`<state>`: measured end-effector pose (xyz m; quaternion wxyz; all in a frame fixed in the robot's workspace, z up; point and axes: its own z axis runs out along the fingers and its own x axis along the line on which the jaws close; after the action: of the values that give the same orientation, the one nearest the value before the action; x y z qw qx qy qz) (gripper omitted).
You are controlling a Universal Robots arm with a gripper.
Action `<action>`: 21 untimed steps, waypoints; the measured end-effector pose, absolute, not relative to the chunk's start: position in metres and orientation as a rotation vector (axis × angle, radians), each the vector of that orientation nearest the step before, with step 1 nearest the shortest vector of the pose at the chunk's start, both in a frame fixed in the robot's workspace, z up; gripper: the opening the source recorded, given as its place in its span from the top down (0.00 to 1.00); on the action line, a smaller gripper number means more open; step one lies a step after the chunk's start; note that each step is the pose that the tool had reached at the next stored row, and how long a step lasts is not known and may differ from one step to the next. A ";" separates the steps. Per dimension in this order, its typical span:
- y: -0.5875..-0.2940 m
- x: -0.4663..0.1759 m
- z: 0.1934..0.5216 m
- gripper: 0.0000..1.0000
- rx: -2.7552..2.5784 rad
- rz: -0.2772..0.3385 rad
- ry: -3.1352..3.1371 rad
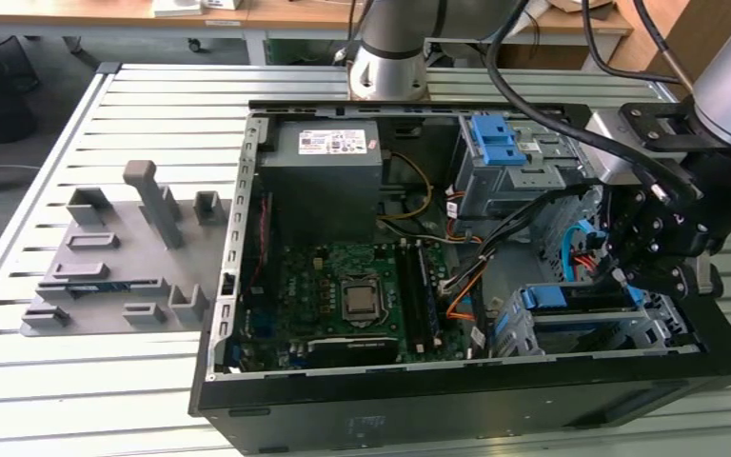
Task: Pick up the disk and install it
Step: 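Insert the second disk wire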
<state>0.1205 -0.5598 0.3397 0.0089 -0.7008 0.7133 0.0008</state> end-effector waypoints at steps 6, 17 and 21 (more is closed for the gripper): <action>-0.560 0.121 0.344 0.89 -2.189 0.003 2.228; -0.560 0.113 0.348 0.89 -2.190 0.002 2.228; -0.560 0.113 0.354 0.89 -2.189 0.003 2.228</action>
<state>0.1131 -0.5598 0.3543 0.0090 -0.7009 0.7132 0.0008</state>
